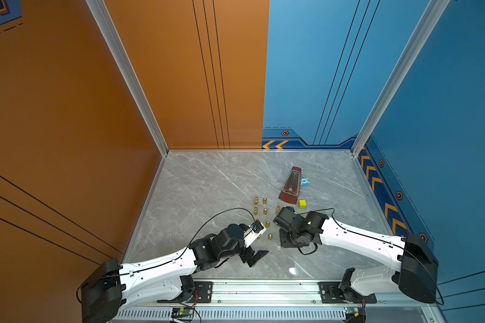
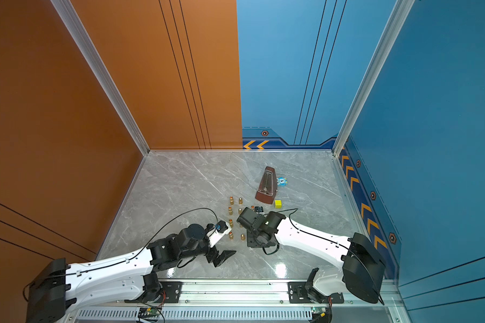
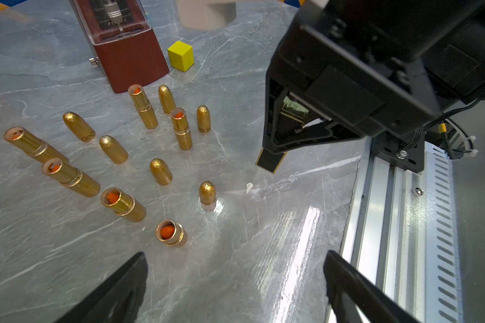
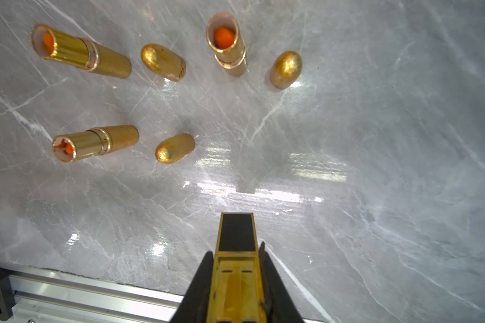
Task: Open the lipstick cap
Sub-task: Pick up the lipstick at the center of the board, then open the cover of the lipstick.
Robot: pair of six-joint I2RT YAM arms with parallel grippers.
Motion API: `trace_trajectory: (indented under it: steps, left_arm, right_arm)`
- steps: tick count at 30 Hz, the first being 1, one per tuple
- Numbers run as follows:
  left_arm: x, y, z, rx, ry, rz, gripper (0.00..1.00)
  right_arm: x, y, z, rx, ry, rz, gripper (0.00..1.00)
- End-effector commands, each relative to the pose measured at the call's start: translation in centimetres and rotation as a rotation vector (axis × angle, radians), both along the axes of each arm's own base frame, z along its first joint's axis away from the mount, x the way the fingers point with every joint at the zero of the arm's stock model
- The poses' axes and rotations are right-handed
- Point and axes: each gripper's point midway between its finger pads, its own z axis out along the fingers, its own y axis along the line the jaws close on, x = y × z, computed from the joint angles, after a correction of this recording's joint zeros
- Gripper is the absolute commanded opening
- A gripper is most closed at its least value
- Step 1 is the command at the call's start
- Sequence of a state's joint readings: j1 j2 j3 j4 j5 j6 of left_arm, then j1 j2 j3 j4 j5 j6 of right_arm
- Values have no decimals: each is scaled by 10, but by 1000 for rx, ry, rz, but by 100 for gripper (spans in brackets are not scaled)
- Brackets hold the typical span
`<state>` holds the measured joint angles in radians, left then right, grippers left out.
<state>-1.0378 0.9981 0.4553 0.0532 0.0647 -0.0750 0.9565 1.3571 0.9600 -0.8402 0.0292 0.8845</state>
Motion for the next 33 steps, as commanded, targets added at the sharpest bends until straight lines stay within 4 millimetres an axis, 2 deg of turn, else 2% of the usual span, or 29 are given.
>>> trace_trajectory:
  steps: [1,11,17,26,27,30,33]
  left_arm:
    - [-3,-16,16,-44,-22,-46,99]
    - [-7,-51,13,-65,-16,-116,100]
    - [-11,-72,11,-90,2,-168,91]
    - [-10,-85,7,-95,6,-187,88]
    - [-9,-87,10,-102,0,-187,82]
    - [-9,-92,19,-138,-13,-200,75]
    - [-10,-95,17,-134,-8,-207,69]
  right_arm:
    - [-7,-4,15,47,46,46,22]
    - [-6,-9,48,242,76,55,23]
    - [-11,-4,60,323,95,89,23]
    - [-14,6,72,415,114,99,23]
    - [-14,7,72,421,116,101,24]
    - [-15,11,73,448,125,103,24]
    - [-14,14,75,467,122,103,24]
